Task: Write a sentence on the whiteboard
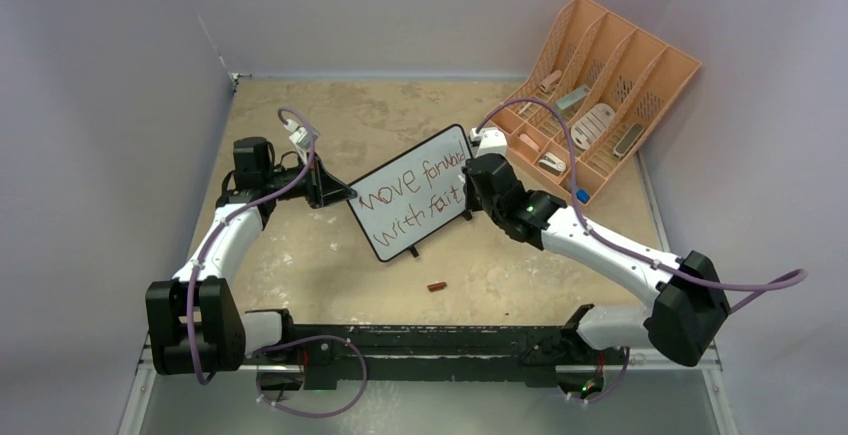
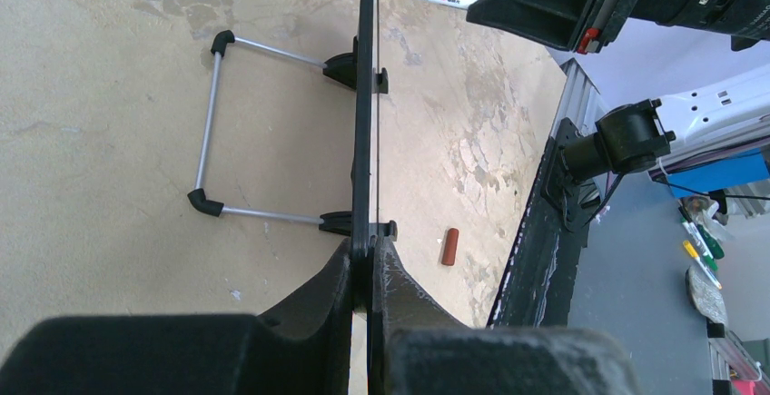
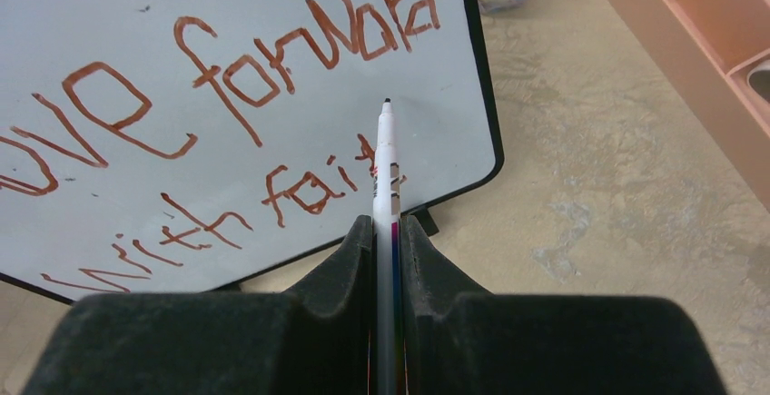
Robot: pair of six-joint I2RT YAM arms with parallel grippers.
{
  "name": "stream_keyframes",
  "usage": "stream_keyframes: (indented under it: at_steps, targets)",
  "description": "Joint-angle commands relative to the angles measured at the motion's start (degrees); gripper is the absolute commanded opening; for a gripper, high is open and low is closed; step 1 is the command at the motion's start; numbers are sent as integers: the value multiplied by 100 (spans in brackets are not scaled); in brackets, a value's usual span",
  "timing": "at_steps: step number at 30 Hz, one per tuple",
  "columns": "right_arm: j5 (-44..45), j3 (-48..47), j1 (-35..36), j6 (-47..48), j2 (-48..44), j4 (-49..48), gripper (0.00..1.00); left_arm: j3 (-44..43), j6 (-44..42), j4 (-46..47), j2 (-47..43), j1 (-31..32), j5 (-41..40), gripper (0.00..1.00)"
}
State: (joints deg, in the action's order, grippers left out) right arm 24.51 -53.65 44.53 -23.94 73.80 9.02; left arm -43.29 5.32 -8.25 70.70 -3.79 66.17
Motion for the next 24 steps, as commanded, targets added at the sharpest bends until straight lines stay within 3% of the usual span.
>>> stream_keyframes:
  at_steps: [1,24]
  targets:
    - [79,-353,-56,209,99,-302,0,-66,-105,106,-125,-44,10,0]
    - [-272,317,-84,-207,48,41,0,-75,-110,113,-100,-45,27,0]
